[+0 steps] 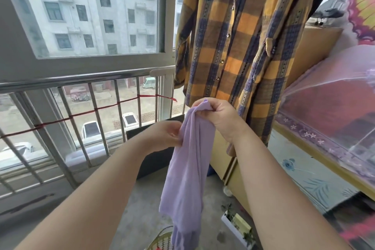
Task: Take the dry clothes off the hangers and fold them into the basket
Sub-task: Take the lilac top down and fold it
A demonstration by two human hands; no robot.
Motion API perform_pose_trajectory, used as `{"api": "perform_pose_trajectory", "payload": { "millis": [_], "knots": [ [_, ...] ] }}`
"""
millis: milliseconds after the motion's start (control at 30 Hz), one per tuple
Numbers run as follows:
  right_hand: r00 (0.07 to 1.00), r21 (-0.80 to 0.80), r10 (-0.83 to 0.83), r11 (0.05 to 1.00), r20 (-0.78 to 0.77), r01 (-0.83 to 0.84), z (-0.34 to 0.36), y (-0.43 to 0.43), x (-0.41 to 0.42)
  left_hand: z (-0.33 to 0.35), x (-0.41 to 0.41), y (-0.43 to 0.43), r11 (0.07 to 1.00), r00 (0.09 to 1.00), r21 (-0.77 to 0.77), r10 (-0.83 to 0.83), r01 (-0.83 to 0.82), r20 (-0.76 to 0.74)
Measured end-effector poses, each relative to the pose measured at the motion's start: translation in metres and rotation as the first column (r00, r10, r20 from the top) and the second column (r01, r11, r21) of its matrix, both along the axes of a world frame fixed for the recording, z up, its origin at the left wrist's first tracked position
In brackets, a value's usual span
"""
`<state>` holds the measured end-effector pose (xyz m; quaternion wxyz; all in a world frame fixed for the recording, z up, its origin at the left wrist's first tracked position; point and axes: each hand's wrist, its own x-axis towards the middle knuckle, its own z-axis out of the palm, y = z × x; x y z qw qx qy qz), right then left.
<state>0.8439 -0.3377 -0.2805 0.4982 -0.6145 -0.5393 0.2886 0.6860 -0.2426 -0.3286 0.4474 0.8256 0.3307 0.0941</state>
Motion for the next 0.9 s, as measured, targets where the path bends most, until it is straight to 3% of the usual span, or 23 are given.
{"api": "perform_pose_trajectory", "payload": {
  "millis": [100, 167, 233, 300, 367, 533, 700, 833, 900],
  "knots": [
    [0.993, -0.012, -0.06, 0.998, 0.101, 0.062, 0.001, 0.0, 0.009, -0.009, 0.002, 0.0, 0.944, 0.978, 0.265, 0.209, -0.196, -0.023],
    [0.97, -0.017, -0.149, 0.988, 0.194, 0.155, 0.0, 0.001, 0.013, -0.013, 0.002, 0.002, 0.916, 0.96, 0.289, 0.277, -0.279, 0.047],
    [0.93, 0.003, -0.212, 0.975, 0.302, 0.221, 0.001, 0.003, 0.013, -0.015, 0.004, 0.0, 0.957, 0.963, 0.139, 0.239, -0.256, 0.127],
    [0.892, 0.033, -0.245, 0.967, 0.381, 0.251, 0.002, 0.005, 0.01, -0.015, 0.006, -0.007, 0.985, 0.963, -0.105, 0.158, -0.138, 0.22],
    [0.883, 0.035, -0.235, 0.97, 0.407, 0.242, 0.004, 0.008, 0.006, -0.014, 0.011, -0.013, 0.982, 0.971, -0.188, 0.077, -0.033, 0.228],
    [0.875, 0.034, -0.23, 0.971, 0.426, 0.239, 0.004, 0.013, 0.001, -0.021, 0.025, -0.012, 0.969, 0.985, 0.186, 0.15, -0.163, 0.083],
    [0.866, 0.049, -0.268, 0.961, 0.422, 0.274, 0.006, 0.011, 0.004, -0.045, 0.02, 0.0, 0.933, 0.966, 0.293, 0.243, -0.208, -0.085],
    [0.864, 0.019, -0.275, 0.955, 0.421, 0.295, 0.004, 0.007, 0.009, -0.057, 0.013, 0.014, 0.908, 0.948, 0.322, 0.308, -0.269, -0.076],
    [0.869, -0.003, -0.288, 0.949, 0.402, 0.315, 0.005, 0.004, 0.014, -0.058, 0.008, 0.021, 0.908, 0.953, 0.3, 0.304, -0.294, 0.013]
  ]
}}
